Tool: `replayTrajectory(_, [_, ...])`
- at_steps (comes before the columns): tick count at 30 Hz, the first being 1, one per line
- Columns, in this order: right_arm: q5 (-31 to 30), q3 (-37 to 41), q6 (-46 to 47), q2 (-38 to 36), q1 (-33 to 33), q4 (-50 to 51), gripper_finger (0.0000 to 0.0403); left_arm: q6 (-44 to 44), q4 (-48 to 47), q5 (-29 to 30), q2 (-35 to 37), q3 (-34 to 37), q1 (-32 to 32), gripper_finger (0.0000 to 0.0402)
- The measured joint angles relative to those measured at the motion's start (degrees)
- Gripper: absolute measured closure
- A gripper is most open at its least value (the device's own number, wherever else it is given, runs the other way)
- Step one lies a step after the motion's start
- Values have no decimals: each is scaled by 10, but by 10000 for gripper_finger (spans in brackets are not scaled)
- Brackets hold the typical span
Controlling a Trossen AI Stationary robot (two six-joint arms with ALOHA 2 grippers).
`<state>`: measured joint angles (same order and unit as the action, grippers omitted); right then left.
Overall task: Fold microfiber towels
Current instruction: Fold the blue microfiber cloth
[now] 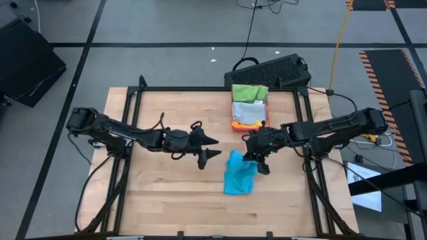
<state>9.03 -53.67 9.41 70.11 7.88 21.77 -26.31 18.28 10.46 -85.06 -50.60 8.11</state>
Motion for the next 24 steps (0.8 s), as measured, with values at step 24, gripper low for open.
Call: replayTrajectory(24, [-3, 0, -59, -17, 19, 66, 401, 32, 99, -57, -237, -178, 0, 105])
